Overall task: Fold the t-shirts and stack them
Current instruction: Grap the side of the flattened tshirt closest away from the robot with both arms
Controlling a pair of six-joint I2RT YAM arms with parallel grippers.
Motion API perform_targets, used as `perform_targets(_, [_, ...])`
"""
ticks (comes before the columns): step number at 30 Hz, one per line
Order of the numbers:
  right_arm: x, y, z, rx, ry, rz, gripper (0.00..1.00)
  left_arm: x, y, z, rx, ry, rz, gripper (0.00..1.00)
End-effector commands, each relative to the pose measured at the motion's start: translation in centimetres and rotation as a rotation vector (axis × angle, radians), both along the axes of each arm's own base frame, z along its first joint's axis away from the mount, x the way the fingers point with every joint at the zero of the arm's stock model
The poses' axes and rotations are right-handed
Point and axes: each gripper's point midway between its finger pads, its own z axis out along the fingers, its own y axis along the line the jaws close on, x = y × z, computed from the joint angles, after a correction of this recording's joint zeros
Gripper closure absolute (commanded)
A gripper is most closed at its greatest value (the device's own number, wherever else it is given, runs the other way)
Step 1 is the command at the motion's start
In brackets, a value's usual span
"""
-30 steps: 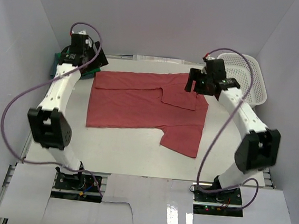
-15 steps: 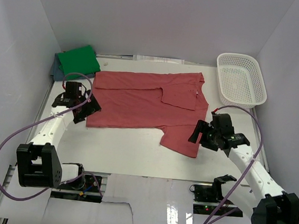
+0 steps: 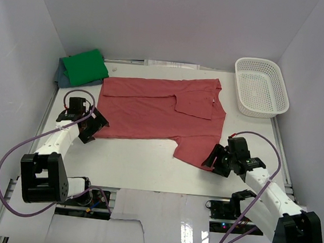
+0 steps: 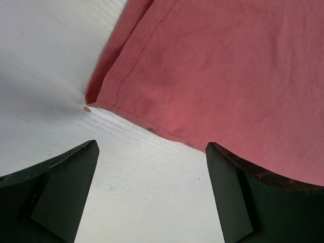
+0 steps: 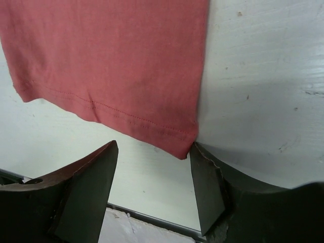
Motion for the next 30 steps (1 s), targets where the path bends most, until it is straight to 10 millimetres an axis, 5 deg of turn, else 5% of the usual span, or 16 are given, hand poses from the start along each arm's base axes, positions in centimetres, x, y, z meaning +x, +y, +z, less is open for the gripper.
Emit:
perform_targets(1, [0.0, 0.3, -0.6, 0.025, 0.008, -0.023, 0.35, 1.5, 0.6, 1.8, 0.0, -0.08, 0.025, 0.02])
perform_targets(7, [0.0, 0.0, -1.5, 0.004, 0.021, -0.037, 0.54, 1.9, 1.7, 2.5, 0.032, -0.095, 0.036, 0.02])
perform_targets(11, [0.1, -0.2, -1.3, -0.008, 0.015, -0.044, 0.55, 1.8, 2.5, 2.1, 0.051, -0.082, 0.057, 0.02])
perform_targets(24, [0.4, -0.8, -0.5, -0.039, -0.003, -0.048, 0.89, 2.0, 3.4, 1.0, 0.052, -0.055, 0.079, 0.02])
perform_targets(26, [0.6, -0.6, -0.2, -0.034, -0.009, -0.041, 0.86, 2.0, 3.4, 0.8, 0.051, -0.051, 0.08, 0.02])
perform_targets(27, [0.7, -0.5, -0.1, -0.033, -0.013, -0.027, 0.71, 2.0, 3.4, 0.9, 0.049, -0.053, 0.079, 0.02])
perform_targets(30, [0.9, -0.5, 0.1, -0.042, -0.01, -0.009, 0.54, 2.1, 3.5, 1.0, 0.054, -0.054, 0.076, 0.02])
